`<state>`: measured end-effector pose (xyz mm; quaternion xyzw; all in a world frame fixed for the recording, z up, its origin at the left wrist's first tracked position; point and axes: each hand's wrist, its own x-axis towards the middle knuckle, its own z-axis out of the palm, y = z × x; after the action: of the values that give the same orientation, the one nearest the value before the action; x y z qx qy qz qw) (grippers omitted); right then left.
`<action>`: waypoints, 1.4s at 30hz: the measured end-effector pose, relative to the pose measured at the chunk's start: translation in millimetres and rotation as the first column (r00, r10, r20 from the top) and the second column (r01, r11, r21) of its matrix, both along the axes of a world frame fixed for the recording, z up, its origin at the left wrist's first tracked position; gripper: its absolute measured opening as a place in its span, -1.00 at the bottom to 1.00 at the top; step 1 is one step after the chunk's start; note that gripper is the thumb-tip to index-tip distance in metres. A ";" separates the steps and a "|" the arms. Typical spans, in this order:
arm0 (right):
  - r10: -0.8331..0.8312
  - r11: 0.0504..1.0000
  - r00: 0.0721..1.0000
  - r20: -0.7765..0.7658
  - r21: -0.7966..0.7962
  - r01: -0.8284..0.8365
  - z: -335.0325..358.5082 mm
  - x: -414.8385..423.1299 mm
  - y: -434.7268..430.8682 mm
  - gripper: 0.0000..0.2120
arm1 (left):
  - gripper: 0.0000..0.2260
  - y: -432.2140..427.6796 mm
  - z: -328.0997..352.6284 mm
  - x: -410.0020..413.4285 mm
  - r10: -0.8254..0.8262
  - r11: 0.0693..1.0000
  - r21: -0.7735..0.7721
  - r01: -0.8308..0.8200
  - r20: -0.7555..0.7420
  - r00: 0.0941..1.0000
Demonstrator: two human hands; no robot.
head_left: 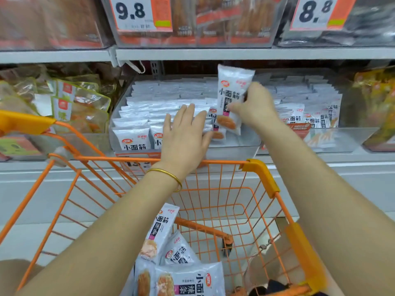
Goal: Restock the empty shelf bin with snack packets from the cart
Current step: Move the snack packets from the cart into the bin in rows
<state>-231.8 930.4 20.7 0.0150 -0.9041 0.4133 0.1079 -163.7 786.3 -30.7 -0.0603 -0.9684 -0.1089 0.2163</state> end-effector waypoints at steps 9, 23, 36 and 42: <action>-0.143 0.985 0.967 0.210 0.128 0.118 -68.1 -61.9 -17.9 -0.70 | -0.48 -8.9 -18.4 -8.9 -0.003 0.985 -0.172 0.001 -0.013 1.000; -0.151 0.987 0.948 0.280 -0.008 0.160 -75.6 -71.3 -24.1 -0.54 | -0.52 -10.9 -22.3 -13.6 -0.035 0.985 -0.171 0.023 -0.069 0.997; 0.452 0.814 0.819 0.353 0.214 -0.541 -44.0 88.3 -38.9 -0.94 | -0.79 -46.8 -9.3 53.9 0.066 0.996 -0.039 -0.080 -0.271 0.960; 0.323 0.757 0.446 0.835 0.054 -0.651 -142.6 114.6 -89.4 -0.80 | -0.74 -59.4 -16.3 61.5 0.115 0.993 0.056 -0.104 -0.239 0.964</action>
<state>-117.2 841.0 -121.9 0.1174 -0.8699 0.2115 -0.4298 -102.2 726.9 -47.0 -0.0148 -0.9340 -0.1094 0.3398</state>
